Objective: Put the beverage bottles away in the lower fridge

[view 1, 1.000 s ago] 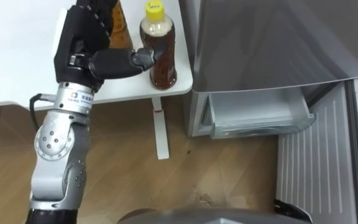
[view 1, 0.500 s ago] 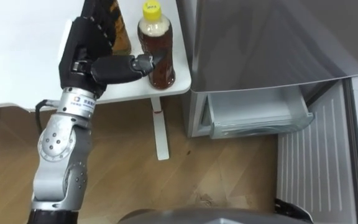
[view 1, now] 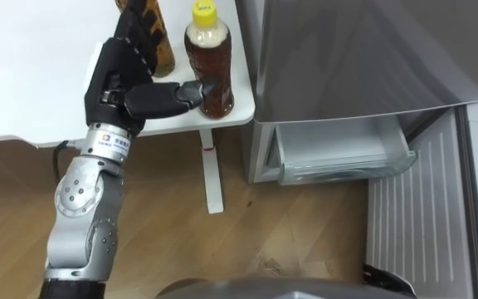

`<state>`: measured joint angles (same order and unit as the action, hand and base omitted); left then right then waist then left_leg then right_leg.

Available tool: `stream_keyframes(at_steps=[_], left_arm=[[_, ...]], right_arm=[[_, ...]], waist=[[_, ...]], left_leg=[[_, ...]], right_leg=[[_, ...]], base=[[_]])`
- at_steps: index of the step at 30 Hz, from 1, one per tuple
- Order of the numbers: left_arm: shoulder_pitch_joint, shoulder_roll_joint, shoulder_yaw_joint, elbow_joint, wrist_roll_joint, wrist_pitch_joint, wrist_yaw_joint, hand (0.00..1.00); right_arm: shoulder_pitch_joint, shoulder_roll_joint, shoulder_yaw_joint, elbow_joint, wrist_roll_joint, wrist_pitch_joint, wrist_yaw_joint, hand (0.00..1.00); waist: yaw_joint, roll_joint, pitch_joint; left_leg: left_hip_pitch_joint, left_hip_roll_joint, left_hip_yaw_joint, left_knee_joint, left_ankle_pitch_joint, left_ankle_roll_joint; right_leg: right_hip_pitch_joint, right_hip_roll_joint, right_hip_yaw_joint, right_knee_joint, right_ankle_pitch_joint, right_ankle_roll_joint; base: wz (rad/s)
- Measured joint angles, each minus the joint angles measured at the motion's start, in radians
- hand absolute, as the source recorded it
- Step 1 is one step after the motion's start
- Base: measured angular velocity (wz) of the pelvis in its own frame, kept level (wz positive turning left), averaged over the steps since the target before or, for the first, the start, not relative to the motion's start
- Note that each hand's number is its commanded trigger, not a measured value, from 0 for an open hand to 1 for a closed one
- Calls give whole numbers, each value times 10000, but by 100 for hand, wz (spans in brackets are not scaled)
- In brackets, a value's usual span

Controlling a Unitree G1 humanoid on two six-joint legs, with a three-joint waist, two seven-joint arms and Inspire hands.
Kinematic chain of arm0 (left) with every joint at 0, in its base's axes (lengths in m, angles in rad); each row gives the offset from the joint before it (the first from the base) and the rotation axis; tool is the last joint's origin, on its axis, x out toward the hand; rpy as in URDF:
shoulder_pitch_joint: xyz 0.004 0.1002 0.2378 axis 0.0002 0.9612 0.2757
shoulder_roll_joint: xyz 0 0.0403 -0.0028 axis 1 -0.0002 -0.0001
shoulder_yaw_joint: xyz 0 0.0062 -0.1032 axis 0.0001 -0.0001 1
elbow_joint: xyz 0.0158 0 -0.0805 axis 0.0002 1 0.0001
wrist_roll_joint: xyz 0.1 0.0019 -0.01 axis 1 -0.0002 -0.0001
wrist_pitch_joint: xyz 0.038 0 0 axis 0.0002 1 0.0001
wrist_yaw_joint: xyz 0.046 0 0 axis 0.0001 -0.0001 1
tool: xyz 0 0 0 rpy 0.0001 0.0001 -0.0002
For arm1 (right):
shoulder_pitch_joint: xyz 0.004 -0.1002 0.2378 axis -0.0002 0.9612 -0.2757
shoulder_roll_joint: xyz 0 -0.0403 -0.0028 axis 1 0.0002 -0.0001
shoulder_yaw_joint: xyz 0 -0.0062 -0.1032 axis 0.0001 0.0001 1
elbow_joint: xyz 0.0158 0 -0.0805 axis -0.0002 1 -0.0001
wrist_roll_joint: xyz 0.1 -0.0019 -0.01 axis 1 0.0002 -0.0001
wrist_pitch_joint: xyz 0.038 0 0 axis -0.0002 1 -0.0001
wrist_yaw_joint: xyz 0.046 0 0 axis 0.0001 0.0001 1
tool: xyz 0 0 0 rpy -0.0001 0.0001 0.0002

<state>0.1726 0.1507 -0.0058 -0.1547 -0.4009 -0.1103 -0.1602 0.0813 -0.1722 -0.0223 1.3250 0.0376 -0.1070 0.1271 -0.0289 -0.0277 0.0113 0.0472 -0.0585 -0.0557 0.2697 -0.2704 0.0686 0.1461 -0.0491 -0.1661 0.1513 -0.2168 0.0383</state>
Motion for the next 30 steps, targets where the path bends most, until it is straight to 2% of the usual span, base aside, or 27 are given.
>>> stream_keyframes(at_steps=[15,21,25,30], left_arm=[[-2,0,24,374,30,1,-7,0],[-6,2,44,394,26,159,23,0],[-118,43,144,433,16,288,44,0],[-710,59,428,1197,-16,302,165,0]], right_arm=[[3,-12,-85,-25,-232,0,0,0],[-9,-8,-207,-59,-502,84,68,0],[-28,-7,-335,-57,-490,219,61,0],[101,-8,-520,-149,-447,227,22,0]], waist=[[-23,58,-34],[-33,68,-18],[-286,135,4],[-529,299,12]], left_leg=[[41,33,5,-2,1,-1],[198,107,216,-14,1,-3],[195,110,275,-2,13,-23],[178,122,317,-4,25,-42]], right_leg=[[20,11,40,0,0,0],[114,64,273,0,23,-38],[113,78,304,-2,59,-89],[111,87,329,30,68,-100]], base=[[0],[-8],[-2],[-1]])
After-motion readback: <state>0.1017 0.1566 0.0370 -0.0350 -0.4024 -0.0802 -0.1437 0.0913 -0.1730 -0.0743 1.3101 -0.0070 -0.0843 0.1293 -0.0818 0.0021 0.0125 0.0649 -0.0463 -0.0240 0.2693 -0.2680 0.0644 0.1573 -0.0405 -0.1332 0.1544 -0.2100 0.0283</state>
